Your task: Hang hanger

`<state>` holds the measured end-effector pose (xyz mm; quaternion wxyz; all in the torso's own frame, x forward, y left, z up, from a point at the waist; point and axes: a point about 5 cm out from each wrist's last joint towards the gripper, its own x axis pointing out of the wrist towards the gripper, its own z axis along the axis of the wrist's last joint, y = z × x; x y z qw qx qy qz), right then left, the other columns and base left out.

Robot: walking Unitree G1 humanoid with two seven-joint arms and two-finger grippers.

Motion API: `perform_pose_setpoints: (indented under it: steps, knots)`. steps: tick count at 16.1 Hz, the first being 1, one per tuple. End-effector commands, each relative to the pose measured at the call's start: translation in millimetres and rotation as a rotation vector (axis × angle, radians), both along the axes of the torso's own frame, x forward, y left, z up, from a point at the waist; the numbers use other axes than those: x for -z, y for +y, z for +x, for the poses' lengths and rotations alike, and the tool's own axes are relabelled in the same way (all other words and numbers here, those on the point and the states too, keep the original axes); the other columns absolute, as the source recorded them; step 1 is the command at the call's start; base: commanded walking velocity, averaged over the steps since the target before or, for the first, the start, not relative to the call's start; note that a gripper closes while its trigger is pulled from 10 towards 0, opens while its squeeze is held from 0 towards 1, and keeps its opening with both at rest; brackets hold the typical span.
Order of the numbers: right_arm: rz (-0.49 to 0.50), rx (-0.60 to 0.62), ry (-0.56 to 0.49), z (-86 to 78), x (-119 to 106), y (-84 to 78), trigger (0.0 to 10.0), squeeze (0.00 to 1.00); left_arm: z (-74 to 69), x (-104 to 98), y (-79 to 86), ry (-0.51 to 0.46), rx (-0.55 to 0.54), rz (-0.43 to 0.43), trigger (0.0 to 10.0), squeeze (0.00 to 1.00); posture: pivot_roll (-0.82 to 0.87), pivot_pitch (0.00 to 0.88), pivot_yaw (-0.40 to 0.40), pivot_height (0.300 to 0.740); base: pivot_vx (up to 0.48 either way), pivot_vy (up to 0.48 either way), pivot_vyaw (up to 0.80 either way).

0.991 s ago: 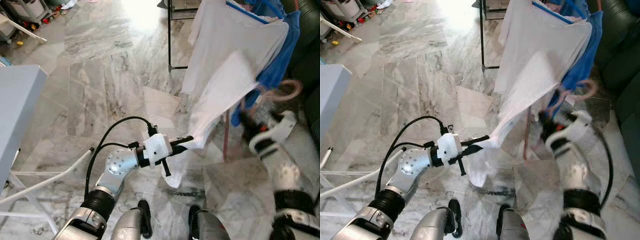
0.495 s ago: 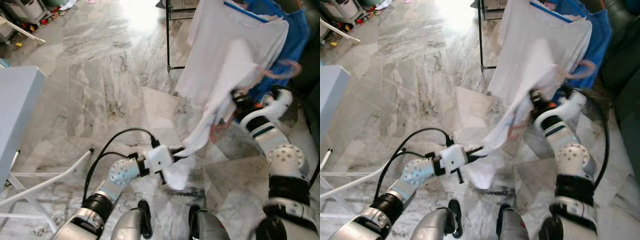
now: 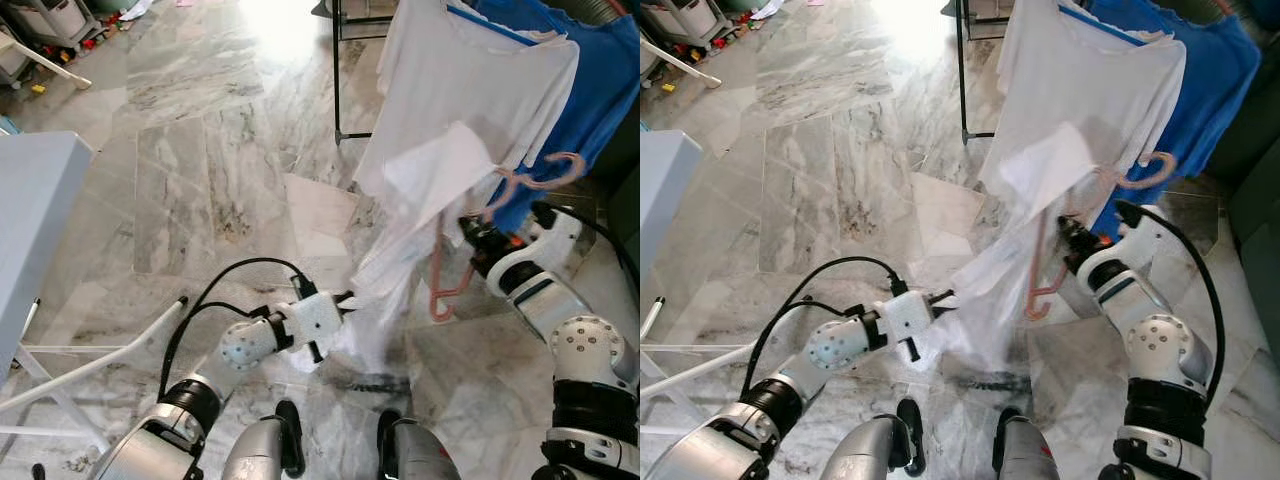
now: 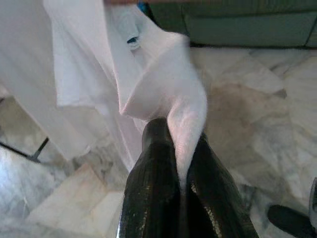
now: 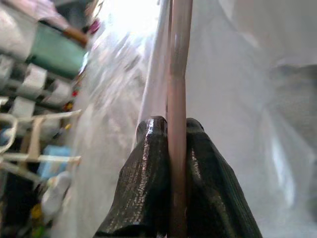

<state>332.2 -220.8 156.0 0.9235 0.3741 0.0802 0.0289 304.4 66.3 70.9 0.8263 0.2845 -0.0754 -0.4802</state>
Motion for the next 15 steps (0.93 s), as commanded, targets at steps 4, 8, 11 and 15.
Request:
perform_pose_setpoints:
  steps: [4,8,11,15]
  knots:
    - [0.080,0.232,-0.085,11.8,-19.0,-18.0,10.0,0.00,-17.3,17.4,-1.5,0.031,0.053,0.024,10.0,0.00,-0.15,0.246,0.085,0.740,0.000,0.000,0.00]
    - [0.124,0.182,-0.101,23.3,-33.7,2.6,10.0,0.00,-22.5,25.8,-5.5,0.026,0.045,0.058,10.0,0.00,-0.14,0.249,0.071,0.740,0.000,0.000,0.00]
    - [0.140,0.168,-0.114,26.3,-42.4,7.3,10.0,0.00,-23.8,31.0,-6.2,-0.006,0.031,0.113,10.0,0.00,-0.15,0.249,0.068,0.740,0.000,0.000,0.00]
    - [0.125,0.188,-0.082,27.3,-36.5,8.6,10.0,0.00,-24.9,26.3,-12.2,-0.137,0.072,0.159,10.0,0.00,-0.15,0.252,0.075,0.740,0.000,0.000,0.00]
